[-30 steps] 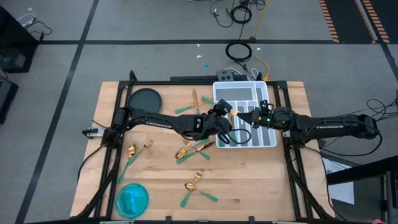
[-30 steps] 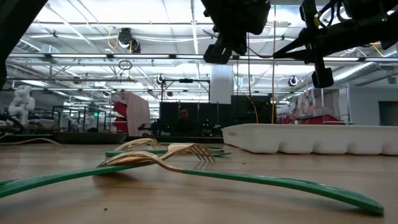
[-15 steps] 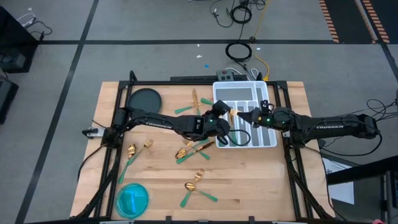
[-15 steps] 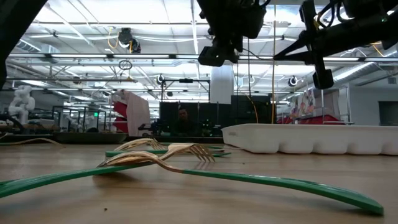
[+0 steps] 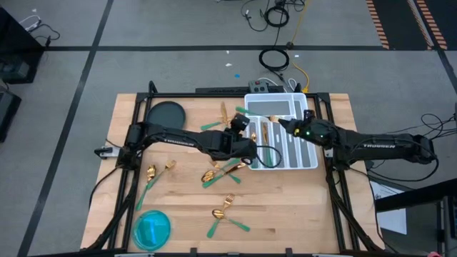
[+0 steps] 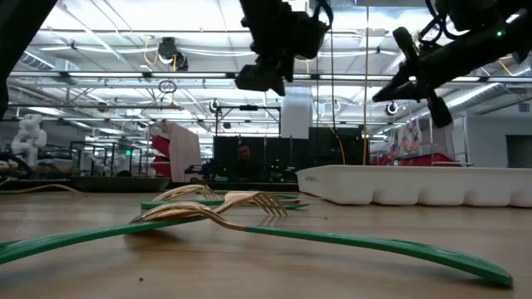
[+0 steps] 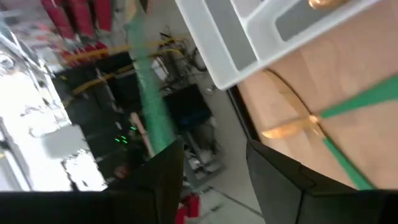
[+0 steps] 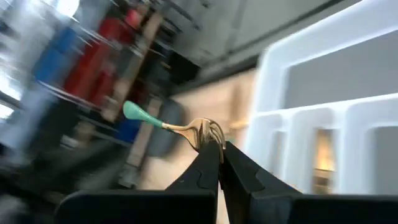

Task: Sort silverware
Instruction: Put the green fork on the silverware organizer

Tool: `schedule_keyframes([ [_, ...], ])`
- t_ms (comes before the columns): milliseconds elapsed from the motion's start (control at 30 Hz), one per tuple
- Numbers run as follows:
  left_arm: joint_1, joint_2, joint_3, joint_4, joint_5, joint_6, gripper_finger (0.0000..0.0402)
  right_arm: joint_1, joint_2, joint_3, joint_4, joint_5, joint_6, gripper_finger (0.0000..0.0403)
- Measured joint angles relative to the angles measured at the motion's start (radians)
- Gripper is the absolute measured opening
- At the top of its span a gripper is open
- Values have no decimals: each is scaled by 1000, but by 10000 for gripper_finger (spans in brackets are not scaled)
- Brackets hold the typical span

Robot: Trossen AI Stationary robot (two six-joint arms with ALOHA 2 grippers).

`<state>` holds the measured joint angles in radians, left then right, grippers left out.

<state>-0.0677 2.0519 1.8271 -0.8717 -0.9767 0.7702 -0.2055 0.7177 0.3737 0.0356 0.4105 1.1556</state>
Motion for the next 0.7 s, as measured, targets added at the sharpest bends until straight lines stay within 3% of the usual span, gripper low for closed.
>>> schedule_keyframes([
  [200, 0, -47, 0, -152, 65, -206, 180, -68, 0, 249, -532, -29, -186, 0],
  [367, 0, -93, 0, -232, 100, -329, 180, -122, 14, 502, -830, -37, -365, 0],
  [700, -1, -184, 0, -267, 192, -488, 180, -193, 275, 966, -1459, -279, -675, 0],
])
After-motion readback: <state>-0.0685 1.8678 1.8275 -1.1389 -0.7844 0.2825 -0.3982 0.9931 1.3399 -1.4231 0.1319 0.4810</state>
